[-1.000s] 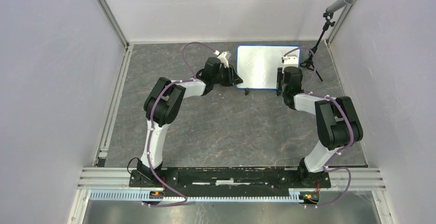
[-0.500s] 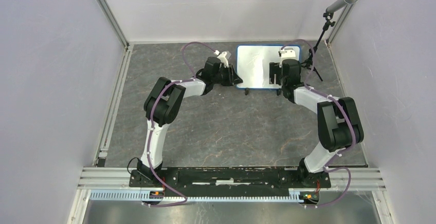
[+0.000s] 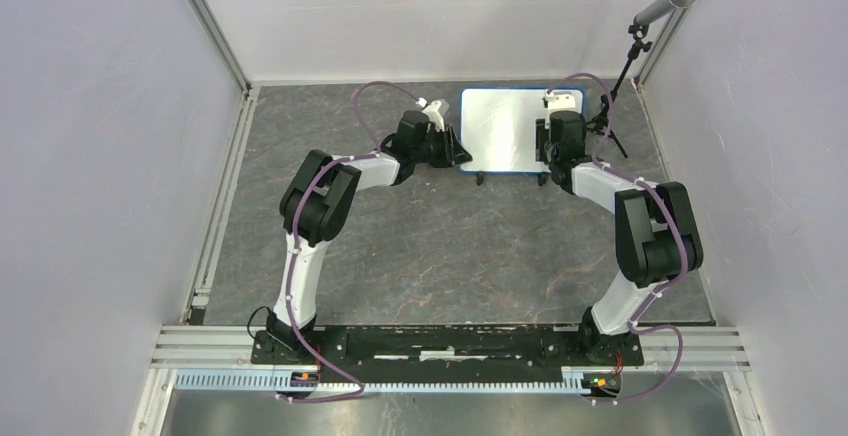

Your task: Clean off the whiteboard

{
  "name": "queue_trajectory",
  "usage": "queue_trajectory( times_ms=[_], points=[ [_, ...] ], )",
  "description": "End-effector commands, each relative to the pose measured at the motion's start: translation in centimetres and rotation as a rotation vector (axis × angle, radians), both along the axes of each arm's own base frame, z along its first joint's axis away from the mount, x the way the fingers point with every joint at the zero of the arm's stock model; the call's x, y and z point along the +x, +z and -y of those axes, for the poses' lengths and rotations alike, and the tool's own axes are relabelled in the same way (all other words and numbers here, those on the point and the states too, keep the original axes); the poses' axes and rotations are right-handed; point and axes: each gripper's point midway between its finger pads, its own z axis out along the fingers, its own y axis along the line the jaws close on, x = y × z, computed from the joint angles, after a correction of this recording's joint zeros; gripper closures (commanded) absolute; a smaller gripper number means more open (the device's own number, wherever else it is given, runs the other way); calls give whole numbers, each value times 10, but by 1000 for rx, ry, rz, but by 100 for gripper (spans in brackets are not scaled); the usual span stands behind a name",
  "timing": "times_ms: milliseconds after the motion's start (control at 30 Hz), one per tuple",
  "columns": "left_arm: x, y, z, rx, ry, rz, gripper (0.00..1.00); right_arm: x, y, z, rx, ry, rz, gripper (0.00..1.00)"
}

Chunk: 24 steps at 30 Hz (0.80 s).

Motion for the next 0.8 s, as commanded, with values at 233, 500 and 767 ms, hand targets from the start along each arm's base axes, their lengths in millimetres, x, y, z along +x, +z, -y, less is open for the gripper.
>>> queue_trajectory(
  times_ms=[233, 500, 767],
  points=[
    [7, -38, -25, 88, 101, -80, 98, 30, 32, -63, 111, 155, 105, 66],
    [7, -39, -26, 91, 105, -83, 98, 43, 41, -30, 140, 26, 132, 69],
    [7, -39, -25, 91, 104, -83, 98, 36, -2, 41, 168, -120, 58, 69]
  ],
)
